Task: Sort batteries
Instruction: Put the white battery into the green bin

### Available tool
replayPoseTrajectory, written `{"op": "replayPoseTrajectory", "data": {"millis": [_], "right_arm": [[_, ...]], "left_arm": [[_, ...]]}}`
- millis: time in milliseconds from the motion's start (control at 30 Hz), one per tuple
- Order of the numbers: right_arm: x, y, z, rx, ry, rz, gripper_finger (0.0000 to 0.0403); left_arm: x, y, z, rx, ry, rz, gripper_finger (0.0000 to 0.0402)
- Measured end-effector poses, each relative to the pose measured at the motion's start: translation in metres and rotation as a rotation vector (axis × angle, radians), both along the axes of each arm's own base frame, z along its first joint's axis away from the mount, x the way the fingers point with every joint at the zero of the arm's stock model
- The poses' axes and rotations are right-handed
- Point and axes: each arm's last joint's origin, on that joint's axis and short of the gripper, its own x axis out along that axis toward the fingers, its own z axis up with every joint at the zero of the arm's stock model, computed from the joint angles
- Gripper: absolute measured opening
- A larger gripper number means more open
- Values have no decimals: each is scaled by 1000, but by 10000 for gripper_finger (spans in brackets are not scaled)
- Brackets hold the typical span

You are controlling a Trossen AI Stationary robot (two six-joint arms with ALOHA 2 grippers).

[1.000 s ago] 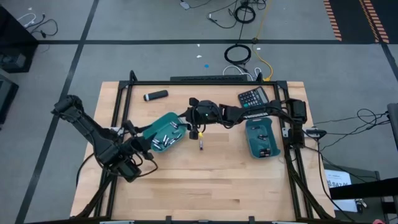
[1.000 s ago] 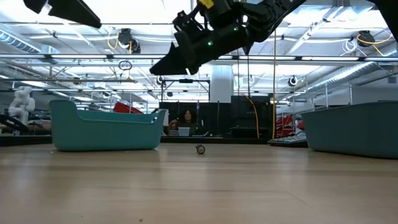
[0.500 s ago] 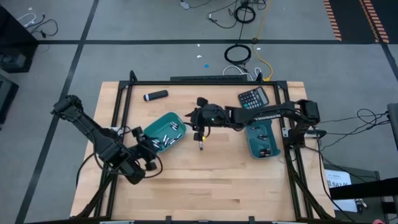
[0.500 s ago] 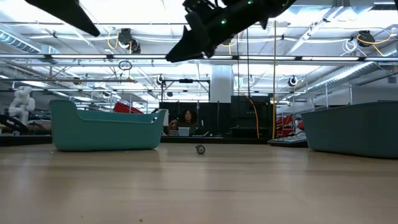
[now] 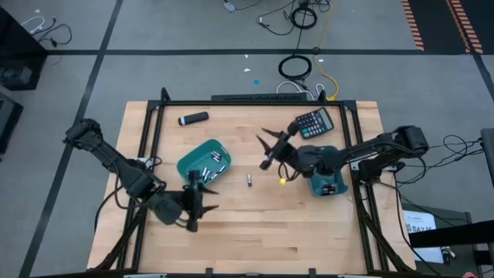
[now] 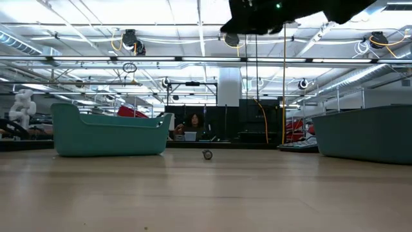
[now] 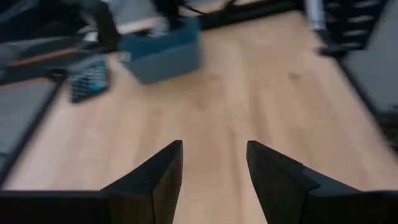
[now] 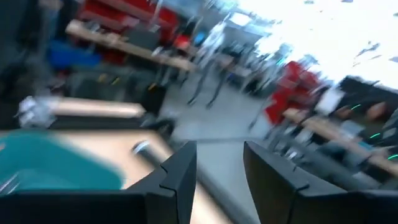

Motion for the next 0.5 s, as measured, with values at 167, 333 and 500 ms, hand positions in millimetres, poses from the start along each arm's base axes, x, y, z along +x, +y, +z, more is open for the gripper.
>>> {"op": "replayPoseTrajectory", "data": {"millis": [167,333,500], "right_arm": [[-6,-20,33,-194,-147,-119,123],[-15,-26,52,-279,-270,-187,123],[-5,-3,33,-209,-112,-81,123]], "left_arm": [[13,19,4,67,-64,136,189],[21,33,8,105,-114,254,189],[24,42,8,72,-124,314,189]]}}
